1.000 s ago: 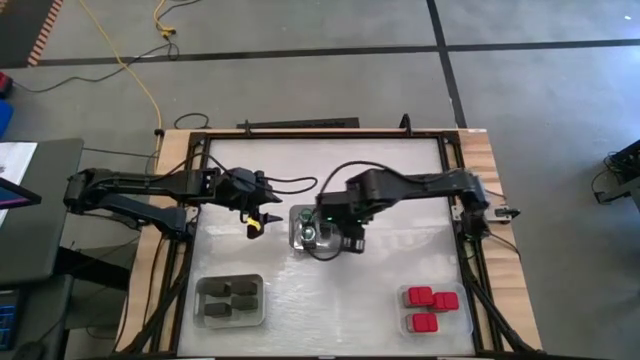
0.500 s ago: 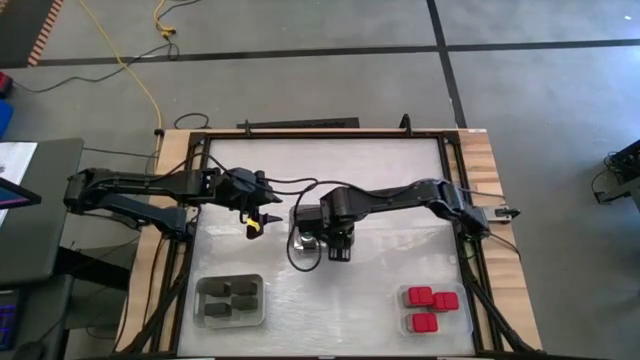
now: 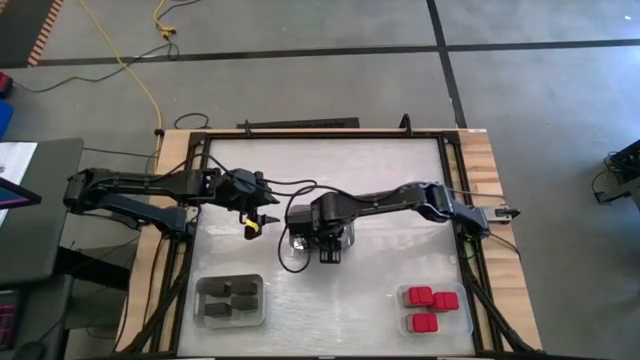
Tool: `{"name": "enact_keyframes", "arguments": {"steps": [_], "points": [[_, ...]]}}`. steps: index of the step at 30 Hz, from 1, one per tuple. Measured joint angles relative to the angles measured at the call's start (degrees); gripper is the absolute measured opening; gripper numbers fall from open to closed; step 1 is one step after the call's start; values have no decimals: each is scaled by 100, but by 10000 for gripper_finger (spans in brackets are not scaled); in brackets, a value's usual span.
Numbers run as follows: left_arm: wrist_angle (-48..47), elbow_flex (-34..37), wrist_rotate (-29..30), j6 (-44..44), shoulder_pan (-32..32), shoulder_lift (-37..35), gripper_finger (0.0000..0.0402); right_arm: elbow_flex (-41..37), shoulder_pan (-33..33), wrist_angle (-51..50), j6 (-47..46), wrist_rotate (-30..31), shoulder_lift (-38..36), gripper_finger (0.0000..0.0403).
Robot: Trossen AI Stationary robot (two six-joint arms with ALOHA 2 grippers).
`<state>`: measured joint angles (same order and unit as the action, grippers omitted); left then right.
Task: Sort spices by type
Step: Put the green seasoning bottle into the black bin
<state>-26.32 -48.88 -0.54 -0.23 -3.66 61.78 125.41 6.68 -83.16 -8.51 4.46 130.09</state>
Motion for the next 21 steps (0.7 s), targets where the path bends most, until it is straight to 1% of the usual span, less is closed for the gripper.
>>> {"name": "enact_keyframes", "arguments": {"steps": [3,13,21], "points": [[2,0,1,0,0,1,237,-2,-26,-33,-26,-133,66,229],[6,0,2,0,0,2,237,-1,-9,66,87,-178,307,230],[12,0,2,45,-4,2,237,2,-21,47,107,-174,325,231]]}}
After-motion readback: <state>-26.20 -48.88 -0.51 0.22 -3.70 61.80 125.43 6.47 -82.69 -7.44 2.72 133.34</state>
